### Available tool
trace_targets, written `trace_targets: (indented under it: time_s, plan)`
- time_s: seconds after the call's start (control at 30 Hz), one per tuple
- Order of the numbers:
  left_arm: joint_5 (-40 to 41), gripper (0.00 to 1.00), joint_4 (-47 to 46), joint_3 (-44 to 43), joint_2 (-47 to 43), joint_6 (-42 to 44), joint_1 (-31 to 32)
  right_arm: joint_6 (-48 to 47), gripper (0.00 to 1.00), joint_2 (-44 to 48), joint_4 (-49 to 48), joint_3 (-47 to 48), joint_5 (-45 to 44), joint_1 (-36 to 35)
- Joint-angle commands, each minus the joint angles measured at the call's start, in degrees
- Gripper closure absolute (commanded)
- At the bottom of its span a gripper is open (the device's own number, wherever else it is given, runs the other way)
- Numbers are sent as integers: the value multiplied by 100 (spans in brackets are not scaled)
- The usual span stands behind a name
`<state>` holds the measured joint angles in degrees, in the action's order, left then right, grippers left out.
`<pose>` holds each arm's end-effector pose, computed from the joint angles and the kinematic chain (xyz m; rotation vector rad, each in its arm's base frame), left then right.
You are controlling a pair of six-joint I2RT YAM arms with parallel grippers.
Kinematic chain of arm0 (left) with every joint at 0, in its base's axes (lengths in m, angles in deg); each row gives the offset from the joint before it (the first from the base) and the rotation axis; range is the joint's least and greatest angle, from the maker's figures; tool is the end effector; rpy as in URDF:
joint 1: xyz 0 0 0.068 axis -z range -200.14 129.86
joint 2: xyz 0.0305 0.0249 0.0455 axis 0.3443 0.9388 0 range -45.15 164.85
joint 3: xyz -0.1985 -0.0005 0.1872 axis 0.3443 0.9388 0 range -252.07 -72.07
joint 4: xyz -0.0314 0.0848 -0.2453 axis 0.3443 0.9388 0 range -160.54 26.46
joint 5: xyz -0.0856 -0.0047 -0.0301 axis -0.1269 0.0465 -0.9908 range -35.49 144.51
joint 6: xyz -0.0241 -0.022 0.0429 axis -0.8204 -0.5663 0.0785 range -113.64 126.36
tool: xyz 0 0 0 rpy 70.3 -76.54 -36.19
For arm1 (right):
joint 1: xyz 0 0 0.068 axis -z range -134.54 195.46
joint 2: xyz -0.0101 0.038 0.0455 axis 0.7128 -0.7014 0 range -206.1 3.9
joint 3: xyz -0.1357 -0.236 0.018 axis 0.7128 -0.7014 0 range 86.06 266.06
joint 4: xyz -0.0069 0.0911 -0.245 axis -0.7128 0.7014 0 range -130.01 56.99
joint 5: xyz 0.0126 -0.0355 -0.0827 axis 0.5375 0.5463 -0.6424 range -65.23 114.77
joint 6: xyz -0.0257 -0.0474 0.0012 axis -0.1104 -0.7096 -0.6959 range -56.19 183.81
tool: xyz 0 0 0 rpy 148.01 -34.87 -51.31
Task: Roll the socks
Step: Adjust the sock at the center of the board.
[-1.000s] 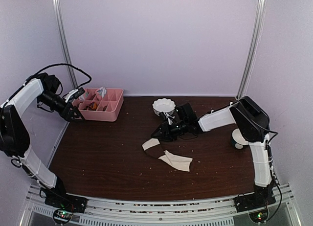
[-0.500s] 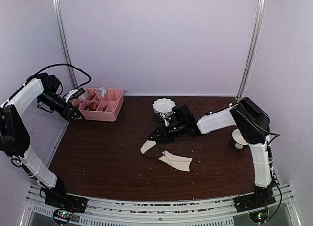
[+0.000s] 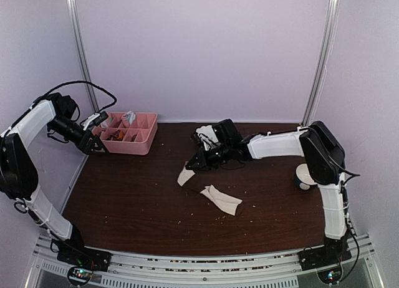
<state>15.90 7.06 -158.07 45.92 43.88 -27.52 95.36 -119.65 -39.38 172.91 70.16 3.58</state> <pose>0.2878 0.0149 0.3146 0.7488 2.5521 -0.7957 0.3382 0.3373 0.1751 -0.7150 2.3595 1.5238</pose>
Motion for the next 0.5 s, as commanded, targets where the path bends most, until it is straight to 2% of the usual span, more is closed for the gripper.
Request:
trace_targets:
  time_s: [0.0, 0.3, 0.47]
  plan:
    - [-196, 2, -112, -195, 41, -81, 43, -1085, 100, 745, 844, 521, -935, 60]
    - [-192, 2, -66, -157, -41, -74, 43, -1259, 100, 1109, 1163, 1566, -628, 852]
    - [-156, 2, -52, -164, -53, -52, 41, -1911, 100, 893, 1597, 2025, -562, 589]
